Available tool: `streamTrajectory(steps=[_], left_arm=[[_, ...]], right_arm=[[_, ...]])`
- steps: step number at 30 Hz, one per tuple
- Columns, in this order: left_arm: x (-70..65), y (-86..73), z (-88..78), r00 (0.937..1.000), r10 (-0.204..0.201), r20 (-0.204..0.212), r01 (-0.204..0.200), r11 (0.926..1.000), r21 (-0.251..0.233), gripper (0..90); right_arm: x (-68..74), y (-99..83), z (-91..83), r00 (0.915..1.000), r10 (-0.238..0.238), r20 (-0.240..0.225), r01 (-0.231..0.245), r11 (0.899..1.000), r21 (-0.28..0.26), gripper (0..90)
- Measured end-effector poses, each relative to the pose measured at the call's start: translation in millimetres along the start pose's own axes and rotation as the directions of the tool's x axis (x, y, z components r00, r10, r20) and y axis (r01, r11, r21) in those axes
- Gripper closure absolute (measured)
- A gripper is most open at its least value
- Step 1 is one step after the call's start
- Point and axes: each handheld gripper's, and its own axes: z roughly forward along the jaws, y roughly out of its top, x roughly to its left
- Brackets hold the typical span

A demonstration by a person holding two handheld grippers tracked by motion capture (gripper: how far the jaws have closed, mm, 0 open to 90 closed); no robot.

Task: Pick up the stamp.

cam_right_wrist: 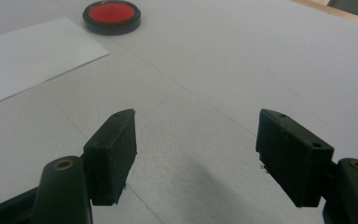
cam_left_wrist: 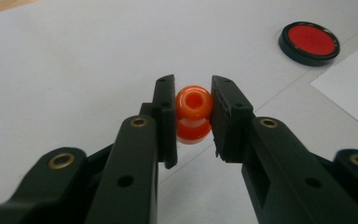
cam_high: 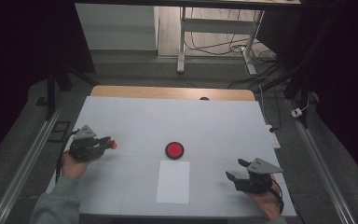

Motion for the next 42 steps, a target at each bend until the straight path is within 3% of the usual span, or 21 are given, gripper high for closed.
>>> streamTrajectory(steps=[21, 35, 42], left_arm=[[-13.4, 10.4, -5.7, 0.9981, 0.003, 0.061, 0.0, 0.9991, -0.043, 72.2], [-30.7, 21.5, -6.7, 0.9927, 0.034, 0.116, -0.026, 0.9968, -0.075, 72.2], [-33.1, 23.8, -7.2, 0.9896, 0.026, 0.141, -0.014, 0.9964, -0.084, 72.2]], right_arm=[[1.7, -0.7, 1.8, 1.0, -0.005, -0.001, 0.005, 1.0, 0.008, 28.8], [1.6, -1.3, 2.9, 1.0, -0.008, -0.005, 0.008, 1.0, 0.012, 28.8], [1.5, -1.5, 3.1, 1.0, -0.008, -0.005, 0.008, 1.0, 0.013, 28.9]])
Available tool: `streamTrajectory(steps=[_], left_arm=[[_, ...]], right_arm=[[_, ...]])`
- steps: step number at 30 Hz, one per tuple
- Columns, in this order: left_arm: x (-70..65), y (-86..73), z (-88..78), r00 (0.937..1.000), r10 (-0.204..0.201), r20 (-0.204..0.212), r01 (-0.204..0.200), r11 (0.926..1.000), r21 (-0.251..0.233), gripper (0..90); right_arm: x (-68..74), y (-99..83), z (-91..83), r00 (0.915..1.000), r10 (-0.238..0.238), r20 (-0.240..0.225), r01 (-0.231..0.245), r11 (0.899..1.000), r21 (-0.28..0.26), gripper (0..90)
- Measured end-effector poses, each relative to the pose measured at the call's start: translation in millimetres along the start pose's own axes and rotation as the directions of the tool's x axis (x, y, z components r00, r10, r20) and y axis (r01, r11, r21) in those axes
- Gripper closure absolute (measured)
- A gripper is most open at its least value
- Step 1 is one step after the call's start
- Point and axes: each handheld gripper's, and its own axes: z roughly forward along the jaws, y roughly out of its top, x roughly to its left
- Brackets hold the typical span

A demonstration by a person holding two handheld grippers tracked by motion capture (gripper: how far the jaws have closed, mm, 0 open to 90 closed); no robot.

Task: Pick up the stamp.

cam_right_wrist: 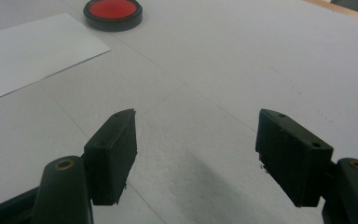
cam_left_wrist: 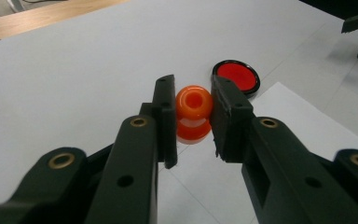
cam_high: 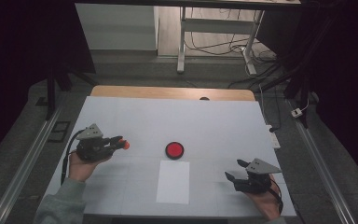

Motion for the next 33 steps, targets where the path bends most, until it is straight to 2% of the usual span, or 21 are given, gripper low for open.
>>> streamTrajectory(steps=[9, 17, 33], left_arm=[[-6.8, 4.9, 3.3, 0.9996, 0.0, 0.029, 0.0, 0.9999, -0.014, 72.2], [-16.1, 10.7, 5.7, 0.9982, 0.019, 0.057, -0.017, 0.9996, -0.024, 72.2], [-33.8, 17.1, 18.7, 0.9927, 0.059, 0.106, -0.058, 0.9983, -0.006, 72.2]], right_arm=[[0.3, 0.3, -0.1, 1.0, 0.001, 0.0, -0.001, 1.0, 0.003, 28.9], [0.4, 0.4, 0.0, 1.0, 0.001, -0.001, -0.001, 1.0, 0.003, 28.9], [1.3, -0.4, 1.3, 1.0, 0.0, -0.004, 0.0, 1.0, 0.009, 29.0]])
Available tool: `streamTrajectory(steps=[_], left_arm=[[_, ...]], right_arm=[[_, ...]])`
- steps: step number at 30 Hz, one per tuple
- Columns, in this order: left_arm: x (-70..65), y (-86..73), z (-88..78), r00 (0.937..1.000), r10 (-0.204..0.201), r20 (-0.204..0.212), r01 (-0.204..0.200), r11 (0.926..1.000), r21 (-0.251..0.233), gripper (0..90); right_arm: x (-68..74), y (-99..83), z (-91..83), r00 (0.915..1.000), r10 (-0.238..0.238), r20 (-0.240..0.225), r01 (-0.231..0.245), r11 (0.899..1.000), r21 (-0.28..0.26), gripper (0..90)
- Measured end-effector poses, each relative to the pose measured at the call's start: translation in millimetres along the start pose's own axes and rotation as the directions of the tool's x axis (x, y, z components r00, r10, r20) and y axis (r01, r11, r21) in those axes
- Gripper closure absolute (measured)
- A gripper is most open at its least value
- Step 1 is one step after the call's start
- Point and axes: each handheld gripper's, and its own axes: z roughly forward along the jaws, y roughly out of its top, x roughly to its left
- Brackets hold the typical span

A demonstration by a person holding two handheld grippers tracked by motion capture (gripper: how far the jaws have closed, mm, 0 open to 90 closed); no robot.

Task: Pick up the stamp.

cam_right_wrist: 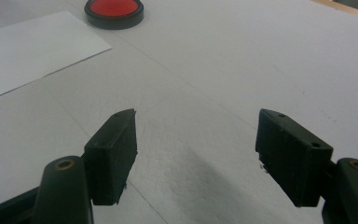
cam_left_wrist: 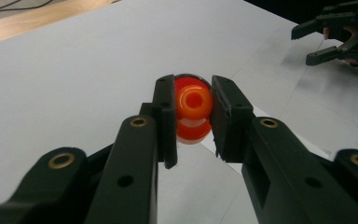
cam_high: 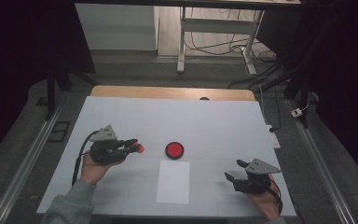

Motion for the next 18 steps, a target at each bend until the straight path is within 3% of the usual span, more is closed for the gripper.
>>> streamTrajectory(steps=[18], left_arm=[[-20.0, 5.9, 23.1, 0.9976, 0.033, 0.061, -0.035, 0.999, 0.027, 72.1]], right_arm=[[2.5, 1.6, 0.4, 0.9999, 0.0, -0.012, 0.0, 1.0, -0.013, 29.1]])
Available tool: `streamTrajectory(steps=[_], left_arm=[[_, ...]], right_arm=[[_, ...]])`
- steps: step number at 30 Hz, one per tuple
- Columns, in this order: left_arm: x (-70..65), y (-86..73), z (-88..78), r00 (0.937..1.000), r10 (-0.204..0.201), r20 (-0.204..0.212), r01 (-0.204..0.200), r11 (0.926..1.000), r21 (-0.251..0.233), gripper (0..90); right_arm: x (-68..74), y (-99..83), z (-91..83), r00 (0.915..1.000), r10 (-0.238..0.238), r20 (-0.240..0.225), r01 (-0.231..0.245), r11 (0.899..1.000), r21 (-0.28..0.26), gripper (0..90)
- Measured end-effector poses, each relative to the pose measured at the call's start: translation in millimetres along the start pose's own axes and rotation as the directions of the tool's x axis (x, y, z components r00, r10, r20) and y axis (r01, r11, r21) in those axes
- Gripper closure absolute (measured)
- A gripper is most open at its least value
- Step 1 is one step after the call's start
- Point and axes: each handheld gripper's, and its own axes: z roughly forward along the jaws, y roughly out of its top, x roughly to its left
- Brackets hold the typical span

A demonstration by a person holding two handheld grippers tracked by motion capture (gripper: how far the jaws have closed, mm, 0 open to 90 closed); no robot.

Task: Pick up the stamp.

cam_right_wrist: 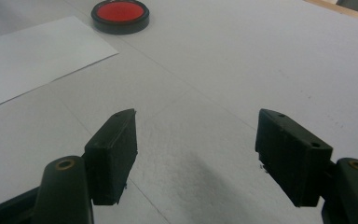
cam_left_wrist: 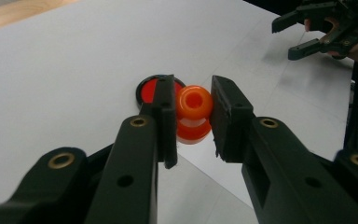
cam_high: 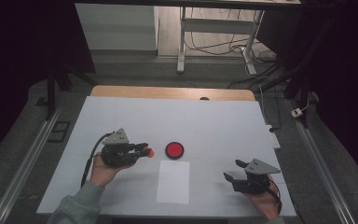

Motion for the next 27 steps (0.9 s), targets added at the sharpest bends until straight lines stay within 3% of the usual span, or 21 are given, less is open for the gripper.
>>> streamTrajectory(steps=[27], left_arm=[[-23.9, 4.7, 35.1, 0.9962, 0.035, 0.08, -0.039, 0.9983, 0.044, 72.1]], right_arm=[[0.8, -0.5, 1.3, 1.0, -0.003, 0.001, 0.003, 1.0, 0.001, 29.3]])
